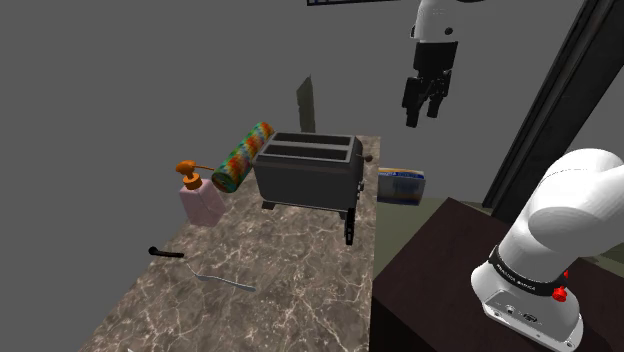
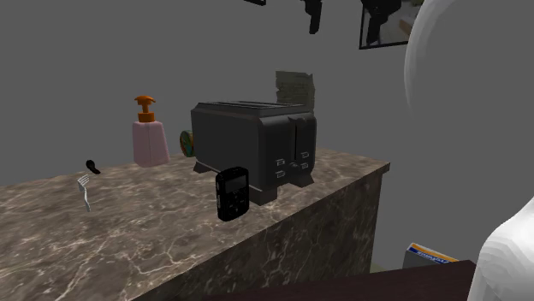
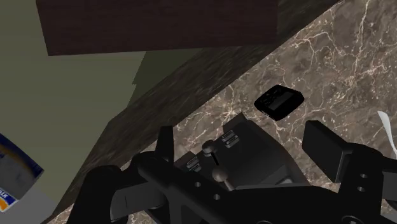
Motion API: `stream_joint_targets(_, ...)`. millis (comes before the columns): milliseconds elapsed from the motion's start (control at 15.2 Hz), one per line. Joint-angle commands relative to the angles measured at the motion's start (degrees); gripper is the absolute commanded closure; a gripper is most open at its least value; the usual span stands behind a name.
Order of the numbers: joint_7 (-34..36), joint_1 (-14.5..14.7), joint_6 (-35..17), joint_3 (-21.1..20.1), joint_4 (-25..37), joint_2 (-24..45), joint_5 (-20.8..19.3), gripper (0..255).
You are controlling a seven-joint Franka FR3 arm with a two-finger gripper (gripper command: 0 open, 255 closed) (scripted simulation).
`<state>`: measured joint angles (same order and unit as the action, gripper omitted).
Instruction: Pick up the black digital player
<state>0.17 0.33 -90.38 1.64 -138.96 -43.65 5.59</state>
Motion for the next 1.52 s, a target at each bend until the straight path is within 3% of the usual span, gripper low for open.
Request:
stream_joint_targets(0,0.00,0.00,0.00,0.00,0.00,0.00,0.00,0)
stream_joint_targets(660,7.34,4.45,-19.37,-10.87,-10.55,5.76,4.34,0)
stream_joint_targets(1056,12.51,6.43,-32.12,-17.84,-12.89,14.64,5.41,0)
stream_joint_targets(1386,18.37,6.52,-42.70,-23.92,-12.34,24.88,3.32,0)
stream_joint_targets(1452,18.51,6.53,-42.88,-24.00,-12.31,25.08,3.23,0)
